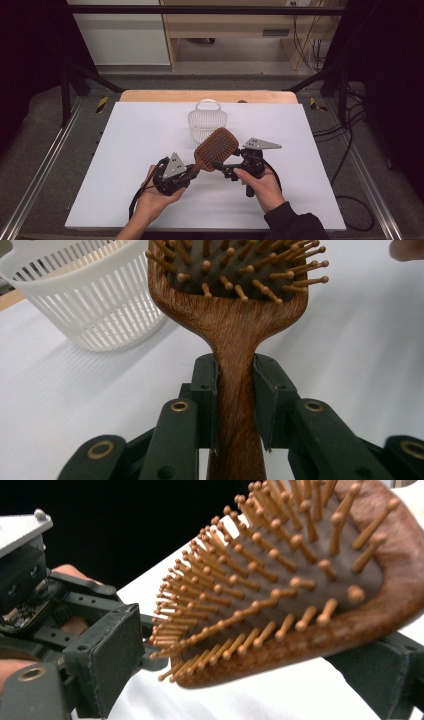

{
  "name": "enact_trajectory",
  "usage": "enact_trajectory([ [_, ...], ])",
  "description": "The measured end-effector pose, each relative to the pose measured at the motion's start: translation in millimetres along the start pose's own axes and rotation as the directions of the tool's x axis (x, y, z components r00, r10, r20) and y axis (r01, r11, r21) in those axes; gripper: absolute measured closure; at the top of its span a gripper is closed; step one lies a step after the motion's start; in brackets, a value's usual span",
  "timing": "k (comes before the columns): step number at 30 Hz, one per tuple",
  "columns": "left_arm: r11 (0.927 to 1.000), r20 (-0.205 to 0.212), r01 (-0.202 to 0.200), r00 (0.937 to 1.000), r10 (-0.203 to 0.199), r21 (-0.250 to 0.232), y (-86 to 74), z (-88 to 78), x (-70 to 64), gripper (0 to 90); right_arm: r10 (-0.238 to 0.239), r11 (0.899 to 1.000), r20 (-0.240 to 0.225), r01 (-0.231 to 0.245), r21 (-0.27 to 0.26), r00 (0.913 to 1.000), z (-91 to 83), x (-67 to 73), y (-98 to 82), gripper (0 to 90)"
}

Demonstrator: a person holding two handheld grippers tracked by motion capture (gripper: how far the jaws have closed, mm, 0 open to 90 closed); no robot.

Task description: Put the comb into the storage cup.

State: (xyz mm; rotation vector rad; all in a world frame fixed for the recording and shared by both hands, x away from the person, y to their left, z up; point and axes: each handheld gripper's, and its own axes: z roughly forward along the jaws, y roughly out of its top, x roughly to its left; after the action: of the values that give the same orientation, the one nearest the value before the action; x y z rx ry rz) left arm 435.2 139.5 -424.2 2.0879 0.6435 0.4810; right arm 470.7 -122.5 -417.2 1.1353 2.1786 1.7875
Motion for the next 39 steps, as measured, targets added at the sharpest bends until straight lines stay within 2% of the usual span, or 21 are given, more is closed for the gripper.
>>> enact_trajectory([
  [7,0.9993,0.013,0.018,0.9998,-0.018,-0.034,-1.4,-0.1,0.7,72.6,0.005,1.000,0.002,-0.005,-0.012,1.0000,1.1,2.4,8.1,11.6],
  [13,0.9972,0.011,0.002,0.9999,-0.001,-0.075,-1.2,-2.1,-0.7,72.6,0.037,0.998,-0.003,-0.037,-0.047,0.9993,0.9,4.1,16.0,17.5],
  [21,0.9957,0.017,-0.009,0.9998,0.011,-0.092,-1.2,0.0,-4.4,72.7,0.069,0.996,0.000,-0.069,-0.056,0.9976,2.5,4.3,23.6,23.7],
  [29,0.9959,0.017,0.002,0.9999,0.000,-0.090,-4.0,2.3,-1.6,72.8,0.043,0.997,-0.015,-0.044,-0.069,0.9990,2.7,8.9,26.9,32.2],
  [34,0.9957,0.011,0.012,0.9999,-0.011,-0.092,-5.2,3.7,-0.4,72.9,0.046,0.996,-0.050,-0.050,-0.080,0.9977,3.7,11.3,28.1,40.7],
  [39,0.9955,0.009,0.021,0.9998,-0.020,-0.092,-6.6,5.0,1.0,72.9,0.025,0.996,-0.049,-0.029,-0.084,0.9985,5.1,15.6,30.5,45.1],
])
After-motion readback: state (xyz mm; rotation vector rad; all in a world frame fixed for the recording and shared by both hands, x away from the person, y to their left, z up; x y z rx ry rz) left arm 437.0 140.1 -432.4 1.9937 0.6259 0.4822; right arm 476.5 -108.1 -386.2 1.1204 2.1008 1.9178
